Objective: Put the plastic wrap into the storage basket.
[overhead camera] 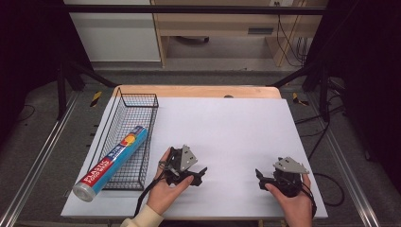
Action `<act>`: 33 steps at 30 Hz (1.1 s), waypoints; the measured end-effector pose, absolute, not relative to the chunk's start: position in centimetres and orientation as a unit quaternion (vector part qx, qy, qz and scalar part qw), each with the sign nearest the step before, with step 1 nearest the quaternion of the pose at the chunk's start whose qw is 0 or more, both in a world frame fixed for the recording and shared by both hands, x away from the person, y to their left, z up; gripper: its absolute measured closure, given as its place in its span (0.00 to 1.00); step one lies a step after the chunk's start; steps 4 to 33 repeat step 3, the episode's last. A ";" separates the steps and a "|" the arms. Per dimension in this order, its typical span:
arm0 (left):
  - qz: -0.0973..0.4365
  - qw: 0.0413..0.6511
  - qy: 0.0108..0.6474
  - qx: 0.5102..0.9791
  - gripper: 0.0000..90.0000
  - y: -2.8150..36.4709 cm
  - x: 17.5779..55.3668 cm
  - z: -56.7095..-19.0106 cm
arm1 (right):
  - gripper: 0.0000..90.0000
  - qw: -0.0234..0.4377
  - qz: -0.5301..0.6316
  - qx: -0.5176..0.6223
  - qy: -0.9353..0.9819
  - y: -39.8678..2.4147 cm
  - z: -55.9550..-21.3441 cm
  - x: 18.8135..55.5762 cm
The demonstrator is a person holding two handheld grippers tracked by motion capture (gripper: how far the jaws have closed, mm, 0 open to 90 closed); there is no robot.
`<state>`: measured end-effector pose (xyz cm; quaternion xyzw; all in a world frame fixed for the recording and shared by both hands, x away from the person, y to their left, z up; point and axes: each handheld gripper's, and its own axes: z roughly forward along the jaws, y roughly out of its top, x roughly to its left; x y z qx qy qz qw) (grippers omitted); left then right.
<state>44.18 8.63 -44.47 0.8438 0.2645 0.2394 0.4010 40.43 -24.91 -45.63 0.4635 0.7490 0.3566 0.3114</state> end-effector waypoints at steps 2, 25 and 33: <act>0.233 0.408 0.269 0.841 0.11 9.1 44.1 -44.8 | 0.11 0.314 0.353 0.464 0.749 -24.9 -45.6 40.5; 0.237 0.403 0.267 0.843 0.11 9.2 43.9 -44.9 | 0.11 0.312 0.353 0.467 0.749 -24.8 -45.7 40.5; 0.237 0.403 0.267 0.843 0.11 9.2 43.9 -44.9 | 0.11 0.312 0.353 0.467 0.749 -24.8 -45.7 40.5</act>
